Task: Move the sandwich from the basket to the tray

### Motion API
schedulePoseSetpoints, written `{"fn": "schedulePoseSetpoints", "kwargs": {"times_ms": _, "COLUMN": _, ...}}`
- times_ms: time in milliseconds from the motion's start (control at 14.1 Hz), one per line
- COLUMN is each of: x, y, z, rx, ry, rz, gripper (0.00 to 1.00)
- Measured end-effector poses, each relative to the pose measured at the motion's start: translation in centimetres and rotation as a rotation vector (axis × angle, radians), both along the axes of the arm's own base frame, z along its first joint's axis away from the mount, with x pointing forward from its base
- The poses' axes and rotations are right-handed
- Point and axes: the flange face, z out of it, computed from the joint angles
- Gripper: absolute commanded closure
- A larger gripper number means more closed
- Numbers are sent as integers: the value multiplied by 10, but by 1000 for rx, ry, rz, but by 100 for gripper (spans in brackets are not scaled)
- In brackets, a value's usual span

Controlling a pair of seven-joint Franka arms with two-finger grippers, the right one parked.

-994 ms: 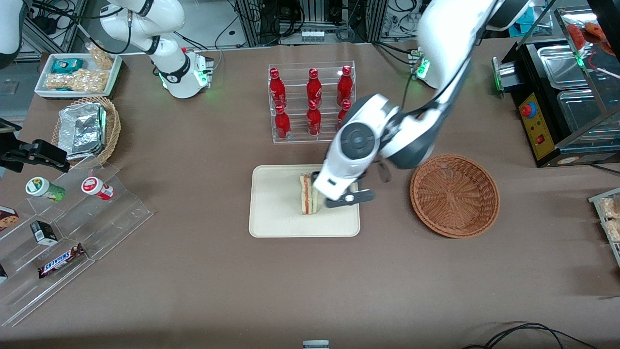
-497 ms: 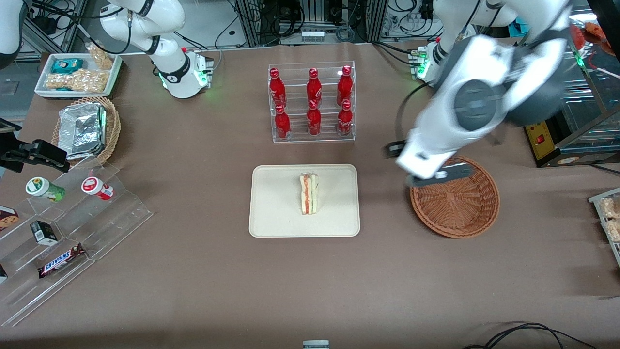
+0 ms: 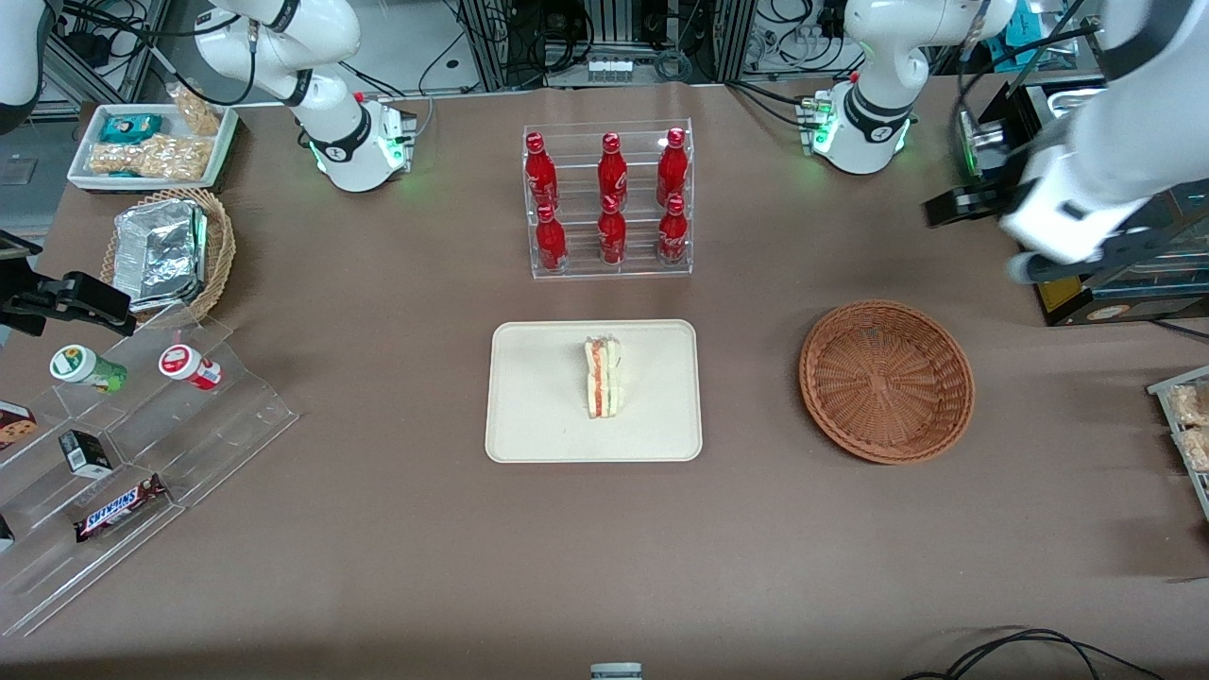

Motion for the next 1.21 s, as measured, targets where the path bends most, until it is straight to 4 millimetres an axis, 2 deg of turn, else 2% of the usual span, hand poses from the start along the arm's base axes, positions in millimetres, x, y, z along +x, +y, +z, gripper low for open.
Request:
{"fn": "schedulePoseSetpoints", "kwargs": {"times_ms": 142, "x": 3, "y": 29, "z": -2, "rx": -4, "ry": 5, "rz": -40, "gripper": 0}}
{"fn": "schedulePoseSetpoints", "kwargs": {"times_ms": 284, "x": 4, "y": 40, "z": -3, "rx": -17, "ry": 8, "rz": -65, "gripper": 0}}
{"fn": "schedulePoseSetpoints", "kwargs": {"times_ms": 426, "x": 6, "y": 39, "z": 0, "rx": -25, "ry": -9, "rz": -73, "gripper": 0}}
{"fn": "schedulePoseSetpoints", "kwargs": {"times_ms": 710, "x": 16, "y": 32, "z": 21, "rx": -43, "ry": -154, "rz": -84, "gripper": 0}}
{"fn": "schedulePoseSetpoints", "kwargs": {"times_ms": 1206, "x": 9, "y": 26, "z": 37, "rx": -55, "ry": -194, "rz": -94, "gripper": 0}}
